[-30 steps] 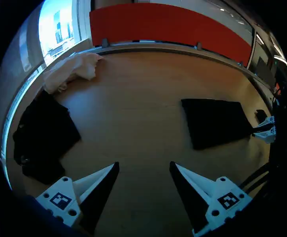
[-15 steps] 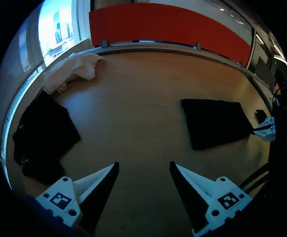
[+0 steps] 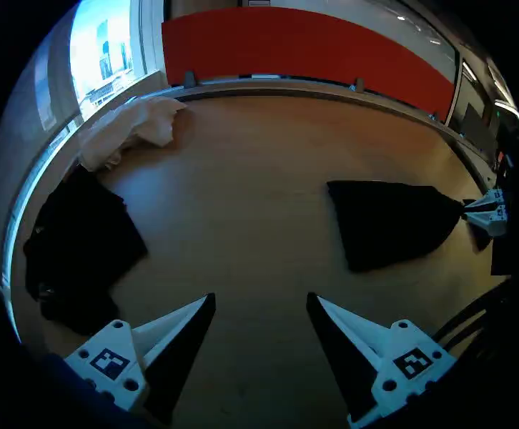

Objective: Fold towel

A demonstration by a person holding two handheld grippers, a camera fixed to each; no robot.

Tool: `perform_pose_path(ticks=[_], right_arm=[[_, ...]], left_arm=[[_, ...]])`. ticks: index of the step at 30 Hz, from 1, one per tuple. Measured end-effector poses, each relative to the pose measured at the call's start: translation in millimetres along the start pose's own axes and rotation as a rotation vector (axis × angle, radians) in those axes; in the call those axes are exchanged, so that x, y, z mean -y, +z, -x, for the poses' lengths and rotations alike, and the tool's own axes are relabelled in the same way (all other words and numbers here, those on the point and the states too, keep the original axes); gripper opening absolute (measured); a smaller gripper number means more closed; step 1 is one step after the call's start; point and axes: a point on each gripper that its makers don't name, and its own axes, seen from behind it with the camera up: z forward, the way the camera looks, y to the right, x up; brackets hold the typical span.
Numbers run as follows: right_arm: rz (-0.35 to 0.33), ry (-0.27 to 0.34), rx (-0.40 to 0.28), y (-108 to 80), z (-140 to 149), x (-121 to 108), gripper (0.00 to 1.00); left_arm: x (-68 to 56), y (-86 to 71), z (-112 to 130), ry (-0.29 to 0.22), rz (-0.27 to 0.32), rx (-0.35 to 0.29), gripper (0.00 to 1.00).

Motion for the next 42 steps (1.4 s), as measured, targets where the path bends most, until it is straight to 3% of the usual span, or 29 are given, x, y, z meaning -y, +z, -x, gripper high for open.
perform_pose_path(ticks=[12,27,42], right_arm=[[-0.009,-0.085,-0.091,0.0,-65.1,2.5,0.04],[-0.044,-0.139,-0.116,12.8,-94.7,17.5,0.04],[-0.14,-0.229,-0.144,37.0,-136.9,63.8,0.04]], left_arm=[[-0.3,-3.0,0.5,-0.007,0.002,-0.005,0.94],[4.0,-6.7,0.5,-0.017,-0.006,-0.011,0.94],[11.4,-18.8,-4.7,-0.072,-0.018,-0.041,0.94]])
